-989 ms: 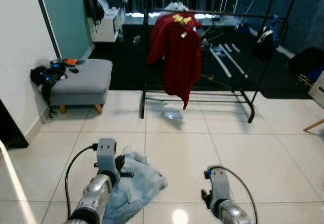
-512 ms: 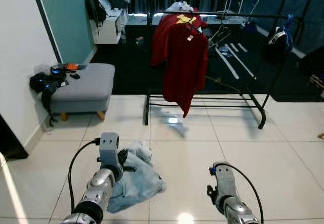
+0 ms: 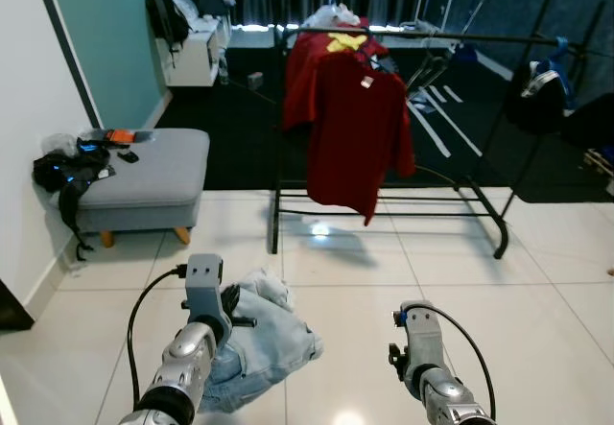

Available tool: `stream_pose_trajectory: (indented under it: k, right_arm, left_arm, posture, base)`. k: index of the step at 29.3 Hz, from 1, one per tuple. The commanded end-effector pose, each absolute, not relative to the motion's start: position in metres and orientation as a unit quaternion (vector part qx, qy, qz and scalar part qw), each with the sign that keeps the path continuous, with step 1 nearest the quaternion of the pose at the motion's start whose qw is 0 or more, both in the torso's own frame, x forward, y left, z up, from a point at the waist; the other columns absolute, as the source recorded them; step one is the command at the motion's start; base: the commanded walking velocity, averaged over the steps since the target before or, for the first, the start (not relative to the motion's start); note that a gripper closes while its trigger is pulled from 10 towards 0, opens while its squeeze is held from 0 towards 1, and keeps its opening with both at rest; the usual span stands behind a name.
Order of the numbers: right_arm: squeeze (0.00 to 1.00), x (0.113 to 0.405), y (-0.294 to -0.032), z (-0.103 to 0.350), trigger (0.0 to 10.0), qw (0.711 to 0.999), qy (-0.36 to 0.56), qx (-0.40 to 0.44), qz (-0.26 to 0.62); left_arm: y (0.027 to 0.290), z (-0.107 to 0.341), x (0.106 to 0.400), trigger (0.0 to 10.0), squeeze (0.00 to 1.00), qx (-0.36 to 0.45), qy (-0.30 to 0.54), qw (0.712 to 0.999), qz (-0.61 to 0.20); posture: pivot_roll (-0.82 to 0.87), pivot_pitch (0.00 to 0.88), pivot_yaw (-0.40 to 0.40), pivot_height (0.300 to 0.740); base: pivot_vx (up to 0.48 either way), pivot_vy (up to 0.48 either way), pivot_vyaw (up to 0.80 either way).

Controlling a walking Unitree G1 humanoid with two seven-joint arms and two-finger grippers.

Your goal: Hang hanger

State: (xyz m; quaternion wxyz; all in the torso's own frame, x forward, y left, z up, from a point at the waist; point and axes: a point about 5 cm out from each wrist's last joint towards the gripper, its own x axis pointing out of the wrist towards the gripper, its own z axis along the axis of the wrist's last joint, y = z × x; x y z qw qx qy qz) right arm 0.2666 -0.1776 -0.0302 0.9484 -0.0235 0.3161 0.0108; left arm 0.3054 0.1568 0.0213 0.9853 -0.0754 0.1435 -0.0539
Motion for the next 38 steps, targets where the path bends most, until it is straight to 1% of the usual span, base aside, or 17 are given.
stream_pose_trajectory:
  k: [1, 2, 3, 5, 9, 15, 22, 31, 38]
  right_arm:
    - [0.0, 0.263, -0.179, -0.033, 10.0, 0.948, 0.317, -0.012, 0.003]
    - [0.0, 0.262, -0.177, -0.033, 10.0, 0.948, 0.316, -0.012, 0.007]
    - [0.0, 0.262, -0.177, -0.033, 10.0, 0.948, 0.316, -0.012, 0.007]
    - [0.0, 0.261, -0.174, -0.035, 10.0, 0.948, 0.317, -0.016, 0.018]
    - [0.0, 0.26, -0.17, -0.035, 10.0, 0.948, 0.318, -0.011, 0.026]
    - [0.0, 0.261, -0.167, -0.034, 10.0, 0.95, 0.312, -0.008, 0.025]
    - [0.0, 0.268, -0.162, -0.028, 10.0, 0.956, 0.291, -0.001, 0.029]
    - [0.0, 0.275, -0.162, -0.021, 10.0, 0.96, 0.275, -0.011, 0.044]
    - [0.0, 0.288, -0.16, -0.01, 10.0, 0.967, 0.251, -0.012, 0.048]
  left_arm:
    - [0.157, 0.027, 0.308, 10.0, 0.0, -0.074, 0.127, 0.987, -0.058]
    - [0.161, 0.026, 0.306, 10.0, 0.0, -0.072, 0.125, 0.988, -0.05]
    - [0.161, 0.026, 0.306, 10.0, 0.0, -0.072, 0.125, 0.988, -0.05]
    - [0.17, 0.023, 0.302, 10.0, 0.0, -0.07, 0.127, 0.989, -0.033]
    - [0.177, 0.022, 0.296, 10.0, 0.0, -0.063, 0.125, 0.99, -0.028]
    - [0.176, 0.02, 0.291, 10.0, 0.0, -0.06, 0.123, 0.99, -0.035]
    - [0.175, 0.023, 0.293, 10.0, 0.0, -0.06, 0.121, 0.99, -0.039]
    - [0.17, 0.027, 0.294, 10.0, 0.0, -0.072, 0.109, 0.991, -0.035]
    - [0.169, 0.03, 0.295, 10.0, 0.0, -0.07, 0.107, 0.991, -0.025]
  posture:
    - [0.03, 0.0, -0.034, 0.74]
    - [0.05, 0.0, -0.045, 0.74]
    - [0.05, 0.0, -0.045, 0.74]
    - [0.05, 0.0, -0.043, 0.74]
    - [0.09, 0.0, -0.047, 0.74]
    - [0.08, 0.0, -0.03, 0.74]
    - [0.07, 0.0, -0.024, 0.74]
    - [0.09, 0.0, -0.058, 0.74]
    - [0.07, 0.0, -0.056, 0.74]
  base:
    - [0.371, 0.0, 0.0]
    - [0.375, 0.0, 0.0]
    - [0.375, 0.0, 0.0]
    - [0.371, 0.0, 0.0]
    - [0.371, 0.0, 0.0]
    - [0.374, 0.0, 0.0]
    - [0.369, 0.0, 0.0]
    - [0.365, 0.0, 0.0]
    - [0.0, 0.0, 0.0]
